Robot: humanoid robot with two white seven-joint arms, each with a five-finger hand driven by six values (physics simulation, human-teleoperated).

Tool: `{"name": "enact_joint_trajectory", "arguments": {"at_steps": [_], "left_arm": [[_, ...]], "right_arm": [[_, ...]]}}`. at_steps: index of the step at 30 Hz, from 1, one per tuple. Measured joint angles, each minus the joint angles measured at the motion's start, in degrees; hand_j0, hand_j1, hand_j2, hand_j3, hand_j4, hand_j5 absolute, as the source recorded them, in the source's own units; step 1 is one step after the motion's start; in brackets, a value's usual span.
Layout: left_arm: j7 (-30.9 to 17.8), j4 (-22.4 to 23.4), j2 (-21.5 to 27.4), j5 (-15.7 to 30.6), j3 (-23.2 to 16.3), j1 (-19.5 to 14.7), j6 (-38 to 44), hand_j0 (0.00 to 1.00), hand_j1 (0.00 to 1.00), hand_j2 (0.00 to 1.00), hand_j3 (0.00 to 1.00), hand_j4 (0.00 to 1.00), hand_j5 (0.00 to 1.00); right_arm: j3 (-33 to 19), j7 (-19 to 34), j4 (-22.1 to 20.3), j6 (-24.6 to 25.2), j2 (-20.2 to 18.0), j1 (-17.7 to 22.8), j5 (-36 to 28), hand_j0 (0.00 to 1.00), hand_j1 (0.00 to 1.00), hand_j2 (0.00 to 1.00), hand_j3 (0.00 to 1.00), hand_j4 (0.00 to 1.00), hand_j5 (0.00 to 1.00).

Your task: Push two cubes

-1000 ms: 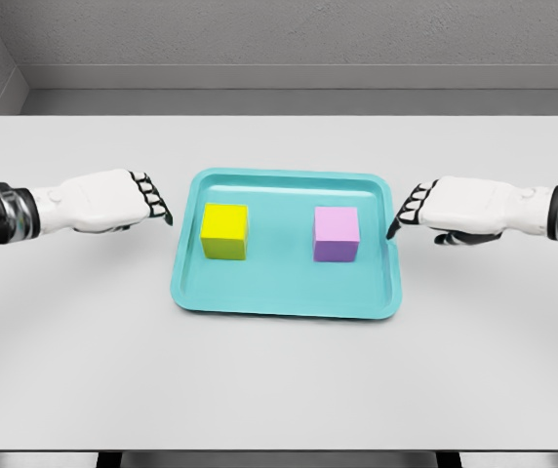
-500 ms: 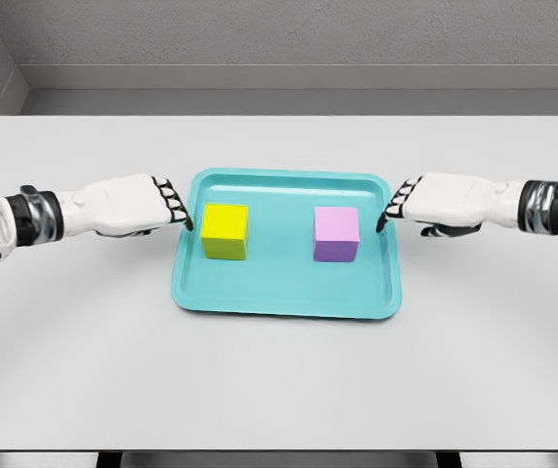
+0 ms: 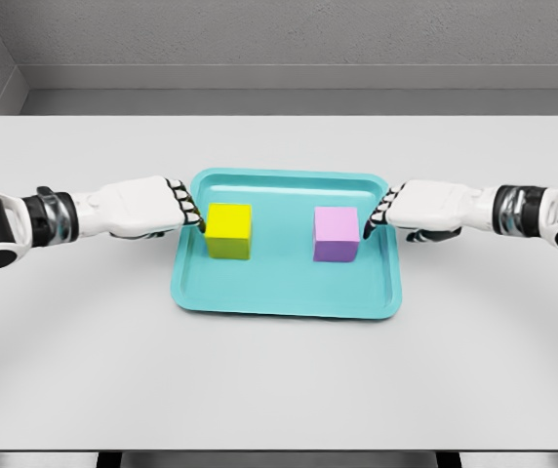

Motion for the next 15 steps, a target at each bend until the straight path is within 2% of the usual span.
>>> {"name": "enact_joint_trajectory", "arguments": {"at_steps": [15], "left_arm": [[-0.7,-0.5,-1.5,-0.1,0.2,-0.4,0.0,0.71,0.71,0.71,0.71,0.71,0.71]], "right_arm": [[0.7,0.0,-0.5,0.0,2.1,-1.1,1.2,0.71,0.71,0.71,0.71,0.71,0.71]]}}
